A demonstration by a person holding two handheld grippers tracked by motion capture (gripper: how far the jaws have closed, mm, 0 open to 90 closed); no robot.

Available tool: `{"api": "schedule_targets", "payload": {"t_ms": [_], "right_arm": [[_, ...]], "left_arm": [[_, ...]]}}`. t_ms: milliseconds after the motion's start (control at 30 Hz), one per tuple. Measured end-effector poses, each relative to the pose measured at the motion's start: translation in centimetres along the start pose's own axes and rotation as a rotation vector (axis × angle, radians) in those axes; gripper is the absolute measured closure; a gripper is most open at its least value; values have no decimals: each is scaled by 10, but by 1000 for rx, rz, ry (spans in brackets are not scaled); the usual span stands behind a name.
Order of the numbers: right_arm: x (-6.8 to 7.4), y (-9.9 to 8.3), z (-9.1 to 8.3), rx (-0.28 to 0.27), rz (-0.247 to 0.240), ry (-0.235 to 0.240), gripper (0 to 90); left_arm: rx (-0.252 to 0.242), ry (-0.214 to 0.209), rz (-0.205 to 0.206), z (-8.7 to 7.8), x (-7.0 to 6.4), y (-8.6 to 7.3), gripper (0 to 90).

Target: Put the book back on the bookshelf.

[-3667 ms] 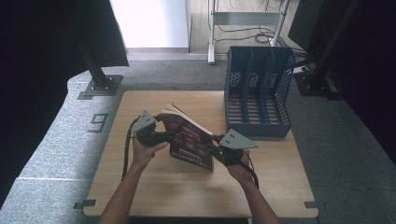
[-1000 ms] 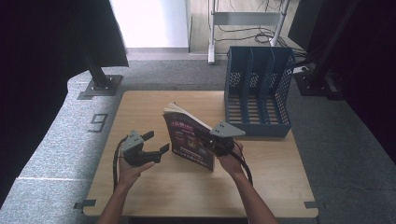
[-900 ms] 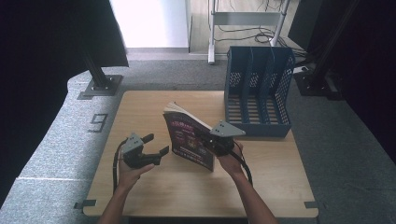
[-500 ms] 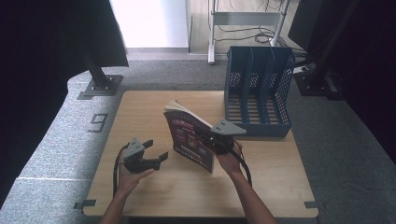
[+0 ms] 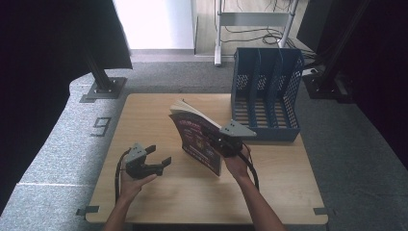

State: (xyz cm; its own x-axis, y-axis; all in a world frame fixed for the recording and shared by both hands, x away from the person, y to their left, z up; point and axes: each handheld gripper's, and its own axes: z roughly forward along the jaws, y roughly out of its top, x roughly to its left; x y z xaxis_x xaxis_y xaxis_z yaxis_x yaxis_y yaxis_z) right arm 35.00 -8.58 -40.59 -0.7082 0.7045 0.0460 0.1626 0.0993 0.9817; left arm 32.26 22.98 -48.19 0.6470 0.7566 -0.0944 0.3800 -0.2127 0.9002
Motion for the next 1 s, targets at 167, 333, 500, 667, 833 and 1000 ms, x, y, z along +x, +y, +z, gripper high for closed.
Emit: {"api": "schedule_targets", "payload": {"t_ms": [167, 333, 500, 667, 833, 1000], "right_arm": [[0, 5, -2, -15, -7, -5, 820], [-2, 9, -6, -30, -6, -13, 820], [-5, 15, -10, -41, 0, -30, 820], [-8, 22, -13, -59, 0, -40, 820], [-11, 29, -18, -72, 0, -48, 820], [-16, 37, -23, -87, 8, -64, 820]], "left_arm": [[11, 14, -5, 0, 1, -2, 156], [10, 14, -13, 0, 2, -2, 158], [4, 17, -20, -2, 4, -2, 160], [10, 16, -24, -2, 4, -3, 161], [-8, 29, -15, -4, 2, -2, 172], [-18, 30, -16, -6, 1, 0, 177]]}}
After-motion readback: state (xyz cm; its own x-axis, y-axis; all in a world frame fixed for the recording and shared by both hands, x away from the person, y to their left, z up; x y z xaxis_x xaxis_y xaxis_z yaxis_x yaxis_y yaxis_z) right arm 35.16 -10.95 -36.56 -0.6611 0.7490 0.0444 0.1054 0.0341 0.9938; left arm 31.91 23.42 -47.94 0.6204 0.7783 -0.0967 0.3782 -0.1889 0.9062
